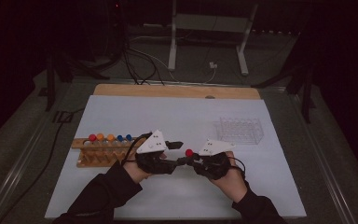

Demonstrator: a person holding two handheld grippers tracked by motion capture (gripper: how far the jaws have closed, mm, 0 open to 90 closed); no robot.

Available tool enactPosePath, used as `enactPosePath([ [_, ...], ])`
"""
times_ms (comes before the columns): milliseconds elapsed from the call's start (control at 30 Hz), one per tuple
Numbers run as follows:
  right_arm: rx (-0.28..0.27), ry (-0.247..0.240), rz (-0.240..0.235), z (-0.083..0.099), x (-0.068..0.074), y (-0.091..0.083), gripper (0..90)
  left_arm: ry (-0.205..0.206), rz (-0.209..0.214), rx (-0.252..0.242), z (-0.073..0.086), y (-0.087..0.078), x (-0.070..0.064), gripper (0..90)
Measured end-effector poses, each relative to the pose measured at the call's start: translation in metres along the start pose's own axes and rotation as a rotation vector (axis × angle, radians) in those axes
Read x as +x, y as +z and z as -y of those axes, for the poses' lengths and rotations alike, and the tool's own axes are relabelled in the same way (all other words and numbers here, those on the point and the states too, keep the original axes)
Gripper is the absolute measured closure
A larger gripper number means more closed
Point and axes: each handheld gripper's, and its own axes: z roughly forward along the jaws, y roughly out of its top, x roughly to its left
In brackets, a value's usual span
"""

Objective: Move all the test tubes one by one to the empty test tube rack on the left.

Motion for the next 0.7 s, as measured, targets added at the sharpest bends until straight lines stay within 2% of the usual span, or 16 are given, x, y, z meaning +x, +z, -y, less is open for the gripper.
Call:
enactPosePath([
  [300, -0.003, 0.0, -0.005, -0.001, 0.0, -0.001, 74.8, 0.024, -0.006, 0.04, -0.002, 0.017, 0.001, 64.2],
  [400, -0.002, 0.002, 0.0, -0.001, 0.0, -0.001, 74.8, 0.029, -0.007, 0.036, -0.002, 0.018, 0.001, 70.1],
  [533, -0.013, 0.014, -0.006, 0.0, -0.001, -0.001, 74.2, 0.048, -0.016, 0.035, -0.003, 0.018, 0.0, 71.5],
  [567, -0.019, 0.014, -0.011, 0.0, -0.002, -0.001, 73.2, 0.048, -0.013, 0.034, -0.003, 0.017, 0.001, 71.7],
  [633, -0.028, 0.022, -0.02, 0.0, -0.003, -0.002, 62.4, 0.043, -0.022, 0.028, -0.005, 0.013, 0.002, 71.8],
  [700, -0.039, 0.024, -0.008, 0.0, -0.005, -0.005, 56.0, 0.042, -0.035, 0.025, -0.007, 0.008, 0.004, 71.9],
])
